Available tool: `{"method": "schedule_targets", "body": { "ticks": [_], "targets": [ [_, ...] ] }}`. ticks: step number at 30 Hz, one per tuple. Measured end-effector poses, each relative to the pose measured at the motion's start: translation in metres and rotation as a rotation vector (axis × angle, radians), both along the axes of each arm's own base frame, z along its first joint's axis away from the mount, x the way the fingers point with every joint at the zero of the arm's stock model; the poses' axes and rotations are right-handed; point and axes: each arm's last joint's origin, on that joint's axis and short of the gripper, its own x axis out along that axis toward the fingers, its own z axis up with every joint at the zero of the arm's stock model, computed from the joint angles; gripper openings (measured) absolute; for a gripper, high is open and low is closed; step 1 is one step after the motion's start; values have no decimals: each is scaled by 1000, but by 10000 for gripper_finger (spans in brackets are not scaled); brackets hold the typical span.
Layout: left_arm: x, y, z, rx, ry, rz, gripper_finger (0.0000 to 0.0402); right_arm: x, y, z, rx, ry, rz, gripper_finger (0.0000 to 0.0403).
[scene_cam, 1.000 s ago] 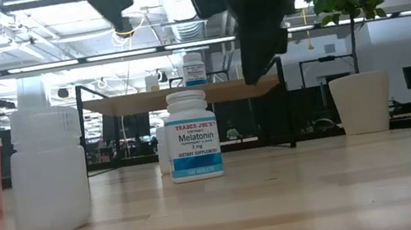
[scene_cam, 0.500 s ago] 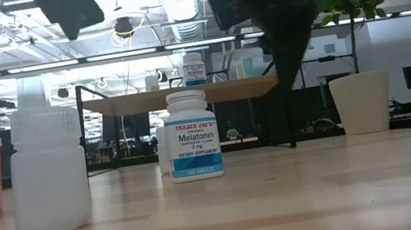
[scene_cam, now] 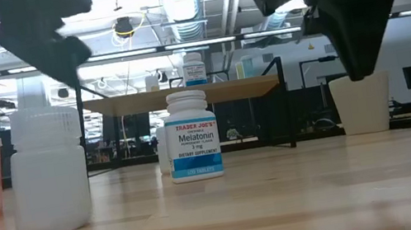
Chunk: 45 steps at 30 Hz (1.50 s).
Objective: Pick and place medicine bottles onto shelf by color
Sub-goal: Put the top white pill bottle on the shelf and align it with the other white pill bottle
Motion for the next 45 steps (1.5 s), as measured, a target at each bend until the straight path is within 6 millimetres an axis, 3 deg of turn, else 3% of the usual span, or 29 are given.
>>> {"method": "schedule_targets", "body": {
  "ticks": [6, 18, 26, 32, 42, 45],
  "targets": [
    [28, 5, -19, 129, -129, -16, 186, -6, 14, 0, 4, 1, -68, 107],
    [69, 28, -72, 201, -51, -18, 272, -15, 33, 0, 6, 3, -68, 107],
    [88, 29, -92, 187, -95, -19, 278, -15, 34, 0, 9, -2, -66, 107],
    [96, 29, -84, 203, -128, -35, 251, -15, 34, 0, 10, -5, -66, 107],
    [93, 29, -84, 203, -76, -39, 114, -15, 34, 0, 11, -5, -81, 107],
    [93, 29, -82, 210, -77, -30, 106, -15, 34, 0, 11, -5, -82, 107]
  ]
}}
